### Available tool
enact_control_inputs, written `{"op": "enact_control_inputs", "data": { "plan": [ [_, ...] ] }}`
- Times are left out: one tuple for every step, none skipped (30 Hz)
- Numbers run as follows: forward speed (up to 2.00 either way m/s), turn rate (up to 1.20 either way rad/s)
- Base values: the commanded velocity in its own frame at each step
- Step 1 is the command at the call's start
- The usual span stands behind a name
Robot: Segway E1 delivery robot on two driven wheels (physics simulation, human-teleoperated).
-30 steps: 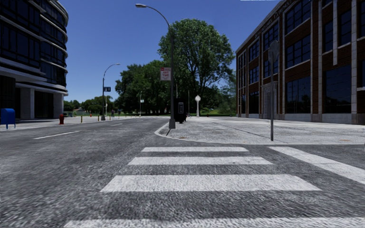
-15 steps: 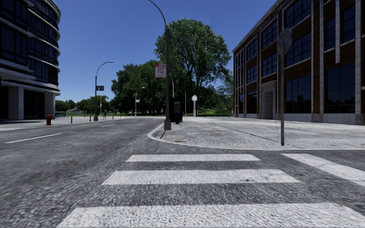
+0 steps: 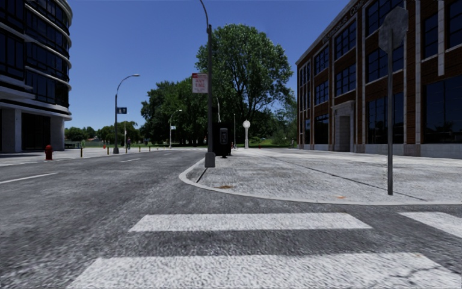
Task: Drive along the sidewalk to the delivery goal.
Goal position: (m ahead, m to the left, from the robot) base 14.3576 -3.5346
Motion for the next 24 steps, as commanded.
{"op": "enact_control_inputs", "data": {
  "plan": [
    [1.8,0.0],
    [1.76,0.0],
    [1.74,0.0],
    [1.72,0.0],
    [1.66,0.0],
    [1.66,0.0],
    [1.59,-0.02],
    [1.51,-0.03],
    [1.51,-0.03],
    [1.49,-0.03],
    [1.48,-0.03],
    [1.48,-0.03],
    [1.48,-0.03],
    [1.48,-0.03],
    [1.48,-0.03],
    [1.48,-0.03],
    [1.48,-0.03],
    [1.48,-0.03],
    [1.48,-0.03],
    [1.48,-0.04],
    [1.48,-0.04],
    [1.48,-0.04],
    [1.48,-0.04],
    [1.48,-0.04]
  ]
}}
